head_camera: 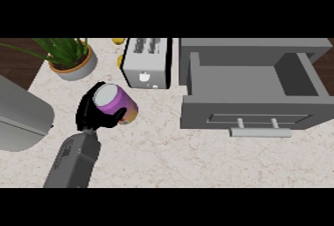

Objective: Pick up the can, place it into the drawer and close the drawer

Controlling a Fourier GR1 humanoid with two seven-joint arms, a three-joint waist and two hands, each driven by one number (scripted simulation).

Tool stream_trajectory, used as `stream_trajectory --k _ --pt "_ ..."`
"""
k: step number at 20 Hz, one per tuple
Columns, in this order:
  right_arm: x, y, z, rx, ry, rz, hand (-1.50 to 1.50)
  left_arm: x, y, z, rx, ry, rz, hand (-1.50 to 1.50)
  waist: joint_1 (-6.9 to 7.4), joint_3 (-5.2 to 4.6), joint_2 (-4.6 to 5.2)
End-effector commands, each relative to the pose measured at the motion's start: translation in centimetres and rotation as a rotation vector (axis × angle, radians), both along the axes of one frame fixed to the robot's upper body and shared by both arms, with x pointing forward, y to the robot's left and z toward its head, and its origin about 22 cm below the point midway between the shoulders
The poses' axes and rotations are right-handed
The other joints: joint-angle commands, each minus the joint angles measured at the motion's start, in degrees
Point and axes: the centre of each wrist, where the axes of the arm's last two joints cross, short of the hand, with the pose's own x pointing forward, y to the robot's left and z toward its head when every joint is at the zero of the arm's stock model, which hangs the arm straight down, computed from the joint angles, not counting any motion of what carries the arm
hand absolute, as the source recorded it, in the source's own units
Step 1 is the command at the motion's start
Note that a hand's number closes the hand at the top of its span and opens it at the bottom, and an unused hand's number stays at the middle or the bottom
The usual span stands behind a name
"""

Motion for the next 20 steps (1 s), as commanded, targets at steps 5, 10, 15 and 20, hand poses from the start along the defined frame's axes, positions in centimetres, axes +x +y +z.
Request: stream_trajectory --k 5,10,15,20 --pt "-0.1 -0.1 -0.7 -0.003 -0.004 -0.005 -1.50 0.3 -4.2 9.4 0.037 -0.049 -0.020 1.50 -0.42 -0.01 0.13" --pt "0.5 0.1 -0.3 0.005 -0.009 -0.001 -1.50 0.7 -6.0 13.5 0.074 -0.057 -0.009 1.50 -0.68 -0.06 0.35" --pt "0.6 -0.3 -1.3 0.019 0.003 0.016 -1.50 2.2 -9.6 16.2 0.103 -0.097 -0.016 1.50 -1.04 -0.06 0.44" --pt "1.2 -0.3 -0.6 0.008 -0.012 0.002 -1.50 3.0 -11.3 18.3 0.119 -0.114 -0.038 1.50 -1.04 -0.07 0.48"
